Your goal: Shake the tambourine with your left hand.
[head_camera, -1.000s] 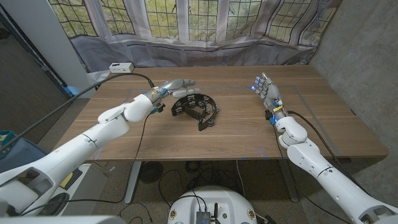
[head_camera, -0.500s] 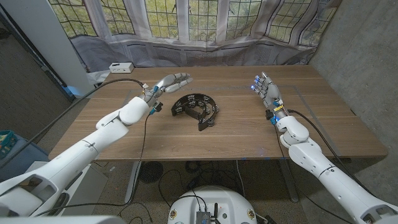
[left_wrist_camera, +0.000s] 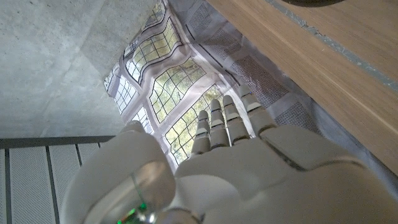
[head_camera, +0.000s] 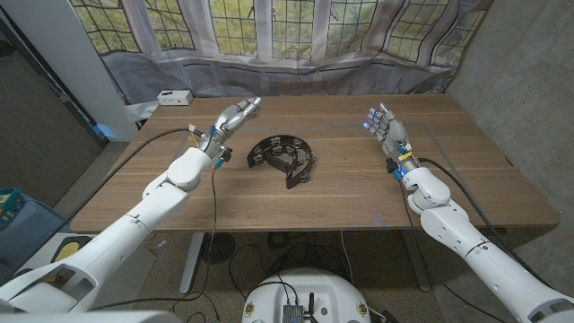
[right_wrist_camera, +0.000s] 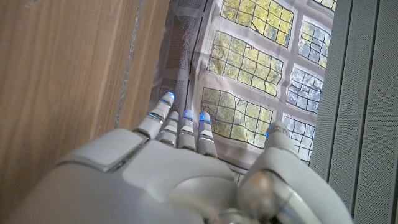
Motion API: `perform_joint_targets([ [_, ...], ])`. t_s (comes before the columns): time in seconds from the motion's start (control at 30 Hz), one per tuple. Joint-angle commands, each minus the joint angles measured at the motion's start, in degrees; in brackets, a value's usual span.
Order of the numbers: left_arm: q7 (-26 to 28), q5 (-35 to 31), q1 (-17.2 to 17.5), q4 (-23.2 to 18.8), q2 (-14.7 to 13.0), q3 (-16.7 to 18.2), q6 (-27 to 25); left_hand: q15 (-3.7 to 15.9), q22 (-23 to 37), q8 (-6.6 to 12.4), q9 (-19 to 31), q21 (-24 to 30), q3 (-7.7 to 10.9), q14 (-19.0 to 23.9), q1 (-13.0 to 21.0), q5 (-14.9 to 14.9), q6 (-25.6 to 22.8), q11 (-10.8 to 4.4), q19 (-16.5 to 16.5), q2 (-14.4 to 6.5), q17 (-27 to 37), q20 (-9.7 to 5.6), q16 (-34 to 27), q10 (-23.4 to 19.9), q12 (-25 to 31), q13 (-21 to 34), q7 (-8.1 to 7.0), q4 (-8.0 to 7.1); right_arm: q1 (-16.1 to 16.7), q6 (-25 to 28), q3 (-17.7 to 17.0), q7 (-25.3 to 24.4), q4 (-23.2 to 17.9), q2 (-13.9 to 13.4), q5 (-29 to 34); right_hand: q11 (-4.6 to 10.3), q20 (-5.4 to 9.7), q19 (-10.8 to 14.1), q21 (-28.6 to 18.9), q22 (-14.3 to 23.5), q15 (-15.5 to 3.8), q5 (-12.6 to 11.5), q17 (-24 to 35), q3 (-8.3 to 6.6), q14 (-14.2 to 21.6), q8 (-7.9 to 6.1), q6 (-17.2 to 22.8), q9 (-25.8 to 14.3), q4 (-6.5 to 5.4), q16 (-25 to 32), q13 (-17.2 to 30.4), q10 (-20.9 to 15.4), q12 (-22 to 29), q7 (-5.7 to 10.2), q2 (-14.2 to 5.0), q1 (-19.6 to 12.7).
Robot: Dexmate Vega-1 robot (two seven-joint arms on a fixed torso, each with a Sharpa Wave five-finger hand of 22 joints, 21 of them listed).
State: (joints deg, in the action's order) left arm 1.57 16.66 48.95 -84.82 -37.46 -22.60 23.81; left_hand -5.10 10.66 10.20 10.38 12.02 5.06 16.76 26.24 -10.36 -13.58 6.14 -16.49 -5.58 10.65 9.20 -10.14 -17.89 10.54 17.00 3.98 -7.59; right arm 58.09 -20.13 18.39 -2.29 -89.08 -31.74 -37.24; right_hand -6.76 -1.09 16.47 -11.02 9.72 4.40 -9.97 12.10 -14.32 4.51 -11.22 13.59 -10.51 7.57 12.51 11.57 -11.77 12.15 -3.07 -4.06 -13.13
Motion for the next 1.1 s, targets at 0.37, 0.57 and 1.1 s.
perform_joint_targets([
  [0.37,0.16,8.86,4.2,0.61,0.45,3.46,0.62,-0.15,0.01,-0.48,-0.08,-1.38,-0.82,-4.99,-1.72,-0.57,4.7,-0.21,4.88,0.3,0.02,-1.74,0.27,4.43,-0.11,-1.3,0.44,0.37,0.19,-2.24,0.36,4.24,1.26,1.16,-2.81,-0.06,1.31,-2.22,0.52,0.19,-0.21,-0.23,0.22,0.63,-4.1,1.24,-5.74,-0.23,-0.32,-1.64,0.1,4.36,-1.51,-2.43,1.14,0.95],
  [0.57,-2.22,13.24,4.2,3.26,2.55,3.19,0.6,-0.46,0.0,-0.51,-0.13,-1.46,-1.33,-6.85,-2.79,-0.66,6.91,-0.4,6.61,0.45,0.01,-2.49,0.2,6.77,-0.24,-1.98,1.15,0.2,-0.67,-2.0,0.65,5.43,1.99,0.8,-2.72,-0.37,1.37,-3.25,0.69,0.18,0.0,-0.25,0.17,0.82,-5.17,1.13,-6.49,-0.2,-0.29,-1.84,0.04,5.34,-1.61,-3.13,1.41,1.1],
  [1.1,-2.58,13.23,3.93,4.56,3.11,2.62,1.05,-1.02,-0.18,0.1,-0.19,-1.2,-1.77,-9.08,-3.34,-0.78,7.95,0.51,7.78,0.77,-0.14,-5.98,0.03,8.73,0.13,-3.14,3.27,0.72,-0.58,-1.67,0.61,4.73,2.8,1.76,-3.51,-0.3,1.13,-3.39,0.46,0.18,-0.11,-0.28,0.14,0.98,-4.86,0.69,-6.22,-0.15,-0.37,-1.43,-0.03,5.06,-1.23,-2.82,1.46,1.34],
])
